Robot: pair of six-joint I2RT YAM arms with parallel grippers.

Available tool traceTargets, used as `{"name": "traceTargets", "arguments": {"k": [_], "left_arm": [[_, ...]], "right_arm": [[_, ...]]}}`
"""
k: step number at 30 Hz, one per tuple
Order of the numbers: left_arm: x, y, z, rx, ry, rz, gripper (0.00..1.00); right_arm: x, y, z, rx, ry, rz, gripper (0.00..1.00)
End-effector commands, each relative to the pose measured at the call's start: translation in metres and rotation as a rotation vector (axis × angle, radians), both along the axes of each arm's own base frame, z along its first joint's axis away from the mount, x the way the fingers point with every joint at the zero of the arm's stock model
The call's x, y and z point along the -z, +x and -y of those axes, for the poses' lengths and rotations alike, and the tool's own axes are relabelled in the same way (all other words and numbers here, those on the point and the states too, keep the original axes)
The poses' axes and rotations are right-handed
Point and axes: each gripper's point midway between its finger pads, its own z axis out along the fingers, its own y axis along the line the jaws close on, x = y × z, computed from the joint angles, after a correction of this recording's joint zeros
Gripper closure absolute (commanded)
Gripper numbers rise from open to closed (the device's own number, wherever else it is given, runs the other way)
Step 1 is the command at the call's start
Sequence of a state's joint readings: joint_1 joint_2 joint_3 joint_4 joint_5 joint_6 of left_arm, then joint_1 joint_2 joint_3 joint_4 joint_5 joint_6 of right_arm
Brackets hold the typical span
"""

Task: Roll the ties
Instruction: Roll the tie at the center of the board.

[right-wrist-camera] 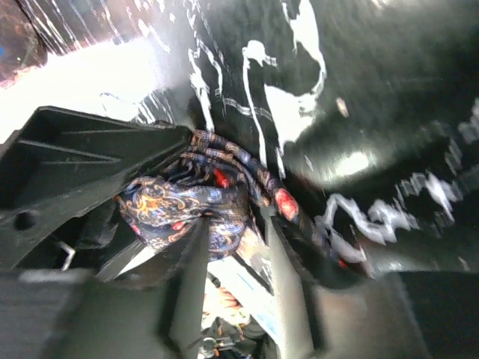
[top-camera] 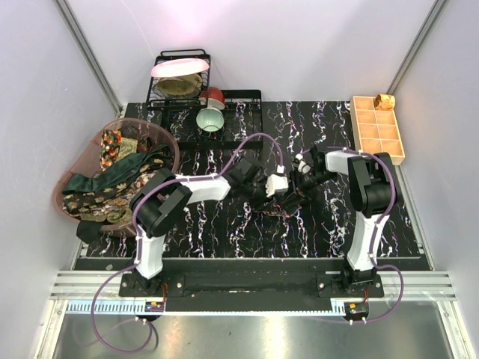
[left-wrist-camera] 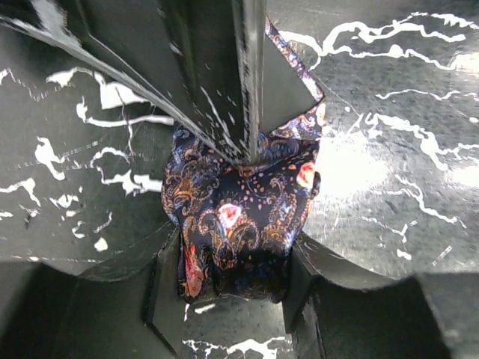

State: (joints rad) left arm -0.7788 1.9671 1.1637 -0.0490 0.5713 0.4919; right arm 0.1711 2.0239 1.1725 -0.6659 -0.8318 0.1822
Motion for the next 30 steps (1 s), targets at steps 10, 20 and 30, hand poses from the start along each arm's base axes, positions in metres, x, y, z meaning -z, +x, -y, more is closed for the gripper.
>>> {"name": "traceTargets", "arguments": {"k": [10,20,30], "left_arm": [[0.036,-0.004,-0.028,-0.022,0.313,0.080,0.55],[0.020,-0.007,-0.017,-0.024,0.242,0.051,0.36],[-0.024,-0.017,0.012,0.045,-0.015,-0.015,0.15]], "right_arm": [[-0.030,-0.003,-0.013,-0.025,0.082,0.084,0.50],[0.012,-0.015,0.005,-0.053,-0.100,0.032,1.00],[0.035,-0.018,0.029,-0.067,-0.266,0.026,1.00]]}}
